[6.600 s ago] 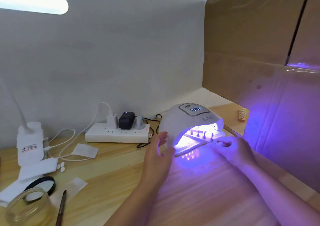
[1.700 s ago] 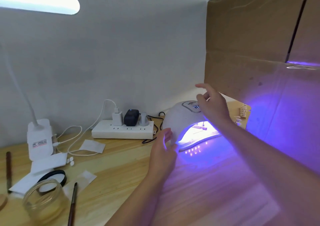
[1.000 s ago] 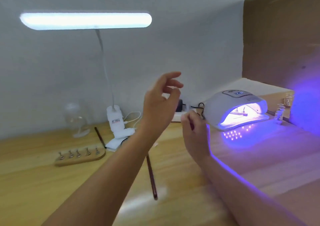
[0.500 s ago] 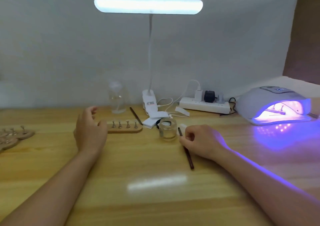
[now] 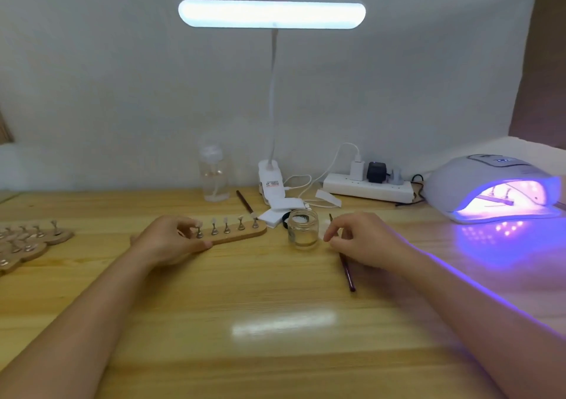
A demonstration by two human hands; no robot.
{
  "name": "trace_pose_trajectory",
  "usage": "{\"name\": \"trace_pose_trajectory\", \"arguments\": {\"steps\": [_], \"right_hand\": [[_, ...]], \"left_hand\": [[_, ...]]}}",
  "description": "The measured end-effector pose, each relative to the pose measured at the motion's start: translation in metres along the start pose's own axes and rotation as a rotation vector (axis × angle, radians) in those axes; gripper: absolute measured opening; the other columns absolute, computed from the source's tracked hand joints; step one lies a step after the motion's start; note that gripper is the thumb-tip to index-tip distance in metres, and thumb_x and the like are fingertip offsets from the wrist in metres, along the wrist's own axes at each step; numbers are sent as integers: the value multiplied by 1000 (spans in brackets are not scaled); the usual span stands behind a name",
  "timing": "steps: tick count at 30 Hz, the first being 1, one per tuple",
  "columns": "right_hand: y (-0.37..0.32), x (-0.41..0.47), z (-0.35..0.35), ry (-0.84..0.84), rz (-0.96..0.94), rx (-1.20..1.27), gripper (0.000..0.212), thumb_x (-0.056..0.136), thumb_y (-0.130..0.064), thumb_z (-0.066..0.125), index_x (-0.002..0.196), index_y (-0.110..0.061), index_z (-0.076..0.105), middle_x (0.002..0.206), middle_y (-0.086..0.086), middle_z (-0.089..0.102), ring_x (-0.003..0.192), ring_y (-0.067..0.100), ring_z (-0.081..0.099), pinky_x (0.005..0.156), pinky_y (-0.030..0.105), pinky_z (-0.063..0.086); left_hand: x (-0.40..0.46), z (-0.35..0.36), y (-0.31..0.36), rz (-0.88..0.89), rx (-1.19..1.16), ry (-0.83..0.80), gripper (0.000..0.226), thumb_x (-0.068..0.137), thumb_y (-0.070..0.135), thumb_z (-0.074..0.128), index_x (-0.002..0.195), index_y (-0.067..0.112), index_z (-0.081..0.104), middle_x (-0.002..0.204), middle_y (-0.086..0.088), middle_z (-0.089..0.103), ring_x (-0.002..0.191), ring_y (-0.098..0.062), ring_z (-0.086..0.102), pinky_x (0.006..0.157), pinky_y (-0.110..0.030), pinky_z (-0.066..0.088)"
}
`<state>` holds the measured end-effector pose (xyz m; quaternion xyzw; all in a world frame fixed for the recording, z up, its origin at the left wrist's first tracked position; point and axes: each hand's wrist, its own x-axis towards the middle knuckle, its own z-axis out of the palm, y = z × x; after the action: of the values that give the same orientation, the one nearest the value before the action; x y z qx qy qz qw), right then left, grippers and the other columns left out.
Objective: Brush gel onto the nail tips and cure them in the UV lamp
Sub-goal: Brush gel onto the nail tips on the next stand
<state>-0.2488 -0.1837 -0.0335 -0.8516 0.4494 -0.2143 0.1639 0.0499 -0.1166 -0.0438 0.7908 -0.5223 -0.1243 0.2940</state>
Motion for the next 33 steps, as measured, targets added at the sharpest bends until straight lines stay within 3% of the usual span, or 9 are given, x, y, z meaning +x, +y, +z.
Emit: {"name": "trace_pose_trajectory", "arguments": {"steps": [4,7,9,12,15,19,23,28,33], "right_hand": [[3,3,-9,49,246,789,23,91,-12,51,82,-18,71,55,-7,56,41,2,46,43,15,39],[5,4,-16,61,338,1508,22,90,-10,44,89,-11,66,60,-3,62,44,4,51,41,17,44],[5,5,-21,67,307,1770,15,82,-7,52,90,-10,64,74,-2,70,53,4,61,45,16,48],[2,5,-20,103,295,1620,18,67,-14,67,85,-11,64,76,-2,72,56,2,63,45,14,48],[3,8,-17,260,371,1408,19,74,-29,68,75,-15,55,52,-5,61,38,2,47,35,15,36],[6,12,-25,441,270,1331,39,96,-44,37,67,-18,42,34,-8,28,30,6,21,34,16,17],[1,15,-32,394,202,1169,57,95,-56,17,80,-16,53,35,-9,27,32,6,21,38,15,16],[-16,29,-32,349,179,810,44,90,-48,49,62,-15,53,37,-8,50,33,3,40,38,14,31],[-31,47,-22,290,68,463,40,80,-38,68,52,-13,53,34,-9,50,35,-4,47,52,20,36]], "left_hand": [[-4,-14,-1,101,-3,-107,30,67,23,80,94,17,68,88,7,60,83,-9,52,71,-23,38],[-8,-27,0,124,18,-251,28,62,19,83,87,15,71,91,7,65,89,-9,55,73,-17,38],[-13,-30,8,156,55,-342,30,60,23,84,87,23,71,92,11,65,92,-2,56,75,-12,38],[-22,-17,32,248,138,-458,31,62,32,82,89,30,67,96,12,64,95,0,56,78,-13,40],[-29,10,58,350,123,-492,29,65,37,79,90,32,64,96,13,61,95,-1,55,76,-12,39],[-34,41,69,422,-54,-408,31,65,37,79,91,34,63,94,16,59,91,4,53,72,-8,40],[-36,54,64,420,-219,-333,31,61,32,82,85,37,62,92,15,62,84,10,54,70,-1,39],[-34,57,60,446,-186,-275,30,61,39,80,84,39,62,95,13,62,92,1,55,88,-22,45],[-36,58,60,459,-187,-255,30,62,38,80,87,36,62,95,13,62,93,-1,55,93,-30,45]]}}
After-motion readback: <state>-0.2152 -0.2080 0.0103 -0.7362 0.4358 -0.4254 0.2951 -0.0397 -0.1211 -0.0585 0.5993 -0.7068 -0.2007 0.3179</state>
